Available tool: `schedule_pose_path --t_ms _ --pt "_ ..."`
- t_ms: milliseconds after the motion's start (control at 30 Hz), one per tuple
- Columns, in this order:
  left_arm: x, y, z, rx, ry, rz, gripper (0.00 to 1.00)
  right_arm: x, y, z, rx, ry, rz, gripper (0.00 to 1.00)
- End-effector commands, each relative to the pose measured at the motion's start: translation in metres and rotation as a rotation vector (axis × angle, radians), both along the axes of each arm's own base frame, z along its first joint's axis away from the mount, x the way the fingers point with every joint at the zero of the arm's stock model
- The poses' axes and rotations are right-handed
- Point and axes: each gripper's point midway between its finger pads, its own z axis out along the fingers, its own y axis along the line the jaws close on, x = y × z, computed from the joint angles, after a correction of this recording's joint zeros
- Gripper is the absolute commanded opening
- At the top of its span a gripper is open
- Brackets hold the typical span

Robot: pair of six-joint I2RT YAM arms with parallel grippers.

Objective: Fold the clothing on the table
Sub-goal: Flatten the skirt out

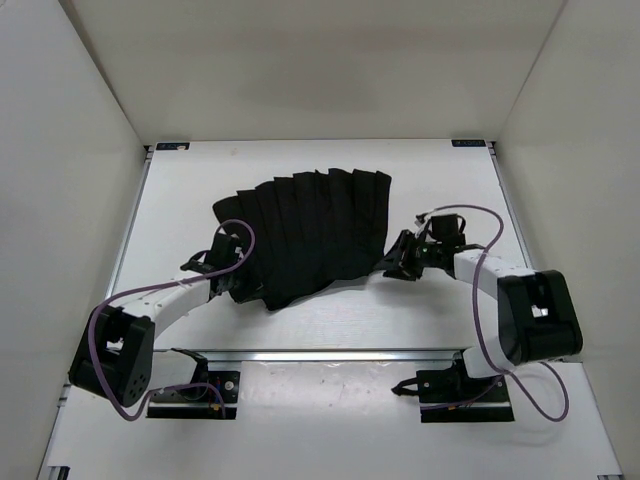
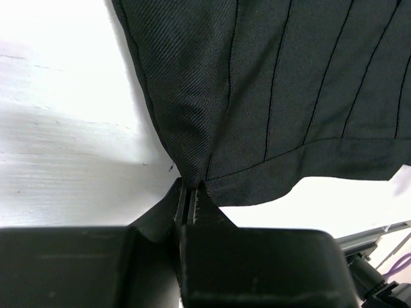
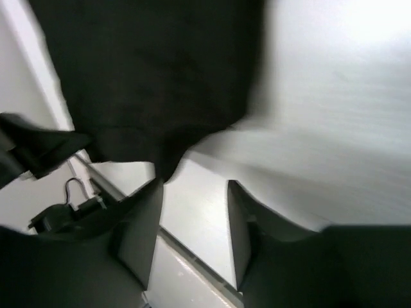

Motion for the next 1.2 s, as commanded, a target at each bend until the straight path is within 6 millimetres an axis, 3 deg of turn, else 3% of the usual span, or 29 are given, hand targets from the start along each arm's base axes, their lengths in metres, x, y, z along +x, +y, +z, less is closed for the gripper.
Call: schedule_pose_path --t_ms 0,200,367,400,433,500,633,700,733,800,900,1067,1133,1167 --pt "0.002 -0.004 0.012 -0.029 -0.03 -0.014 0.0 0.017 -0.003 -0.016 -0.022 0.029 -0.134 0.44" --pt "-0.001 -0.002 0.009 -0.026 -0.026 -0.012 0.0 0.042 0.004 -0.028 -0.029 0.033 -0.199 0.5" --pt "-0.001 -0.001 0.01 -0.024 -0.031 -0.006 0.0 0.056 0.009 -0.038 0.059 0.05 -0.231 0.45" --pt "0.0 -0.002 0.011 -0.027 -0.034 -0.007 0.0 0.064 0.011 -0.031 0.091 0.019 -0.22 0.16" --pt "-0.001 0.0 0.01 -0.022 -0.03 -0.008 0.0 0.067 0.012 -0.024 0.124 0.005 -0.193 0.0" --pt "-0.001 0.001 0.012 -0.023 -0.03 -0.01 0.0 0.071 0.011 -0.011 0.14 -0.027 -0.158 0.0" --pt "0.002 0.009 0.015 -0.015 -0.04 0.005 0.0 0.069 -0.021 0.035 0.123 -0.116 -0.145 0.01" --pt "0.004 0.01 0.019 -0.019 -0.052 0.005 0.0 0.049 -0.028 0.054 0.111 -0.122 -0.115 0.0" --pt "0.003 0.009 0.019 -0.021 -0.05 -0.009 0.0 0.047 -0.044 0.054 0.101 -0.125 -0.134 0.0" --pt "0.004 0.012 0.019 -0.013 -0.052 0.001 0.0 0.029 -0.052 0.066 0.096 -0.143 -0.117 0.0" --pt "0.006 0.011 0.02 -0.027 -0.058 0.005 0.0 0.014 -0.062 0.062 0.06 -0.11 -0.134 0.0" --pt "0.005 0.007 0.02 -0.036 -0.057 -0.008 0.0 0.001 -0.057 0.035 -0.069 -0.025 -0.112 0.0" --pt "0.001 0.009 0.018 -0.026 -0.043 -0.017 0.0 -0.007 -0.053 0.025 -0.107 0.031 -0.079 0.09" --pt "0.001 0.008 0.017 -0.028 -0.042 -0.024 0.0 -0.009 -0.05 0.022 -0.123 0.035 -0.059 0.21"
